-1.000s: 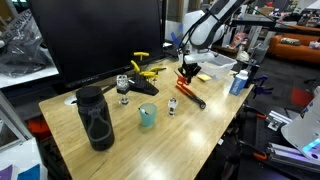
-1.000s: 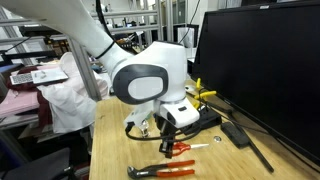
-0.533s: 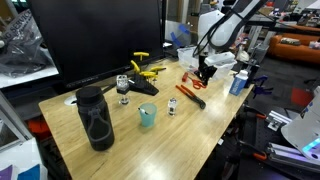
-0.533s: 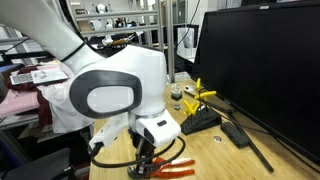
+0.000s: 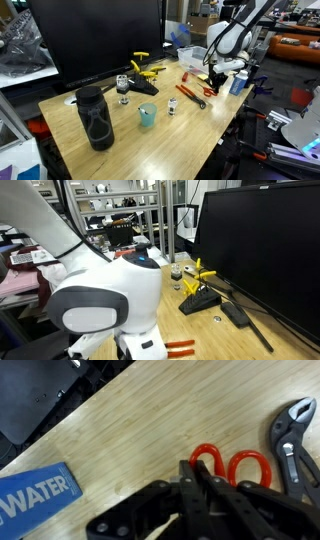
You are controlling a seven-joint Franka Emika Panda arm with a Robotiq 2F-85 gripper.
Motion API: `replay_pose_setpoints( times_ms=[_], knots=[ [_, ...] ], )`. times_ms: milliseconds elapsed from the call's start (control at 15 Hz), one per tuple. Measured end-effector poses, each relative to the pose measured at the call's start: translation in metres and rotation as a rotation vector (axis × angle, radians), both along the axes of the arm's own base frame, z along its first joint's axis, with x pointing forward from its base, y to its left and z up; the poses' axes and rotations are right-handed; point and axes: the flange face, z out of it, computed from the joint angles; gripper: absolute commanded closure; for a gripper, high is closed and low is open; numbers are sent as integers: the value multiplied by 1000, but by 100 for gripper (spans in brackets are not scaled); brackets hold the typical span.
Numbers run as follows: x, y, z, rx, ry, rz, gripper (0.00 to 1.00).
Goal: Move the scissors from left to right.
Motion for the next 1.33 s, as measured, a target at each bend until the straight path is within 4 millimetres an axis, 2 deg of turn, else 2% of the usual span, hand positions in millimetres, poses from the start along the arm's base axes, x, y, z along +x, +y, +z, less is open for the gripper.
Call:
replay_pose_setpoints(
  times_ms=[133, 200, 267, 467, 667, 733, 867, 933, 1333],
  knots=[
    [-2, -2, -10, 9, 15, -31, 98],
    [-2, -2, -16, 13, 23, -43, 68],
    [-1, -3, -20, 15, 29, -52, 66],
    [7, -5, -27, 13, 32, -67, 46],
    [17, -5, -24, 1, 18, -85, 26],
    [21, -5, -21, -3, 9, -96, 43],
    [27, -2, -15, -2, -8, -119, 29],
    [28, -1, -13, -2, -11, -123, 26],
    [28, -1, -13, -3, -11, -127, 26]
  ],
)
